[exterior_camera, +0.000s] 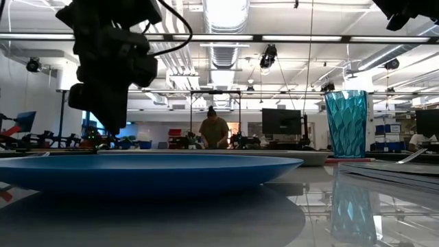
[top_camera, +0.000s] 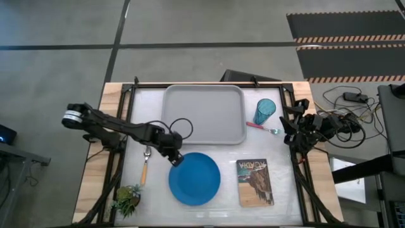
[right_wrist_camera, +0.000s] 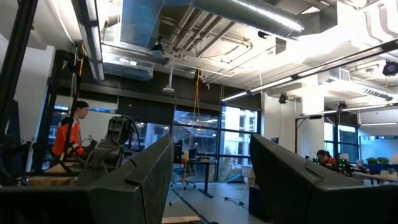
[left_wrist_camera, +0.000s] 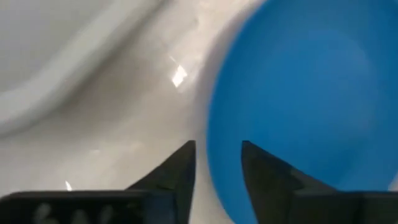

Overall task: Pick and place plate/cup/fork/spoon on tray
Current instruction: Put the blue plate on the top left of the gray tray

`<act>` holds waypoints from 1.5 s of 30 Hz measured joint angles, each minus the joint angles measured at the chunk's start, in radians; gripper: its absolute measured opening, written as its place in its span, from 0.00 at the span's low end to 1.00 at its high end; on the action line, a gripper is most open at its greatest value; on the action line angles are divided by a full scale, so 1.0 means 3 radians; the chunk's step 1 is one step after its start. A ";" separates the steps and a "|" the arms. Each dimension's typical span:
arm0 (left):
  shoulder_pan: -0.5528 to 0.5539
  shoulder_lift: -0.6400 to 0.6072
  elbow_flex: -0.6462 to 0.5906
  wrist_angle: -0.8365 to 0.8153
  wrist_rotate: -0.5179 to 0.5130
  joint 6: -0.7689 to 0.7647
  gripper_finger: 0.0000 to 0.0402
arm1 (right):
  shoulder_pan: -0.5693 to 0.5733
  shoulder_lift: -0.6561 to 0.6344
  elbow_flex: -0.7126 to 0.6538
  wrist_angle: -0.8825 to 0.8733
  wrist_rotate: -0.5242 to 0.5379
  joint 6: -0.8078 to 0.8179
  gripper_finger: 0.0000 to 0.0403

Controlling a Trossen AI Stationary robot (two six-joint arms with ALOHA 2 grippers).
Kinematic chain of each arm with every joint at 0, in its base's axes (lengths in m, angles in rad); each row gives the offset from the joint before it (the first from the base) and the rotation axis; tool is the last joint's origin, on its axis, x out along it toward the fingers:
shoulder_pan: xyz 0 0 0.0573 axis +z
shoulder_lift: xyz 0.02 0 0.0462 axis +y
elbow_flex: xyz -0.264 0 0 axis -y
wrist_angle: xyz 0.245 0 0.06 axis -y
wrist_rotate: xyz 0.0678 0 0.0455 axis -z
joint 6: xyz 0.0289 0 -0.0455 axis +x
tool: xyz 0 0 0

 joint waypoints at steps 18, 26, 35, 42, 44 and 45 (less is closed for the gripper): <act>-0.0003 0.0488 -0.0005 0.0452 -0.0147 0.0205 0.36 | 0.0000 0.0000 0.0000 -0.0004 -0.0002 0.0000 0.50; -0.0005 0.0496 -0.0009 0.0456 -0.0146 0.0199 0.18 | 0.0000 0.0000 0.0000 -0.0004 -0.0003 0.0000 0.50; -0.0005 0.0461 -0.0040 0.0546 -0.0120 0.0187 0.01 | 0.0000 0.0000 0.0000 -0.0003 -0.0003 -0.0012 0.50; 0.0019 0.0129 -0.0037 0.0548 -0.0051 0.0383 0.00 | 0.0000 0.0000 0.0000 0.0003 -0.0003 -0.0012 0.50; 0.0069 -0.0084 -0.0037 0.0575 -0.0140 0.0453 0.00 | 0.0000 0.0000 0.0000 0.0002 -0.0005 -0.0005 0.50; 0.0102 -0.0196 -0.0036 0.0610 -0.0238 0.0481 0.00 | 0.0000 0.0000 0.0000 0.0001 -0.0005 -0.0005 0.50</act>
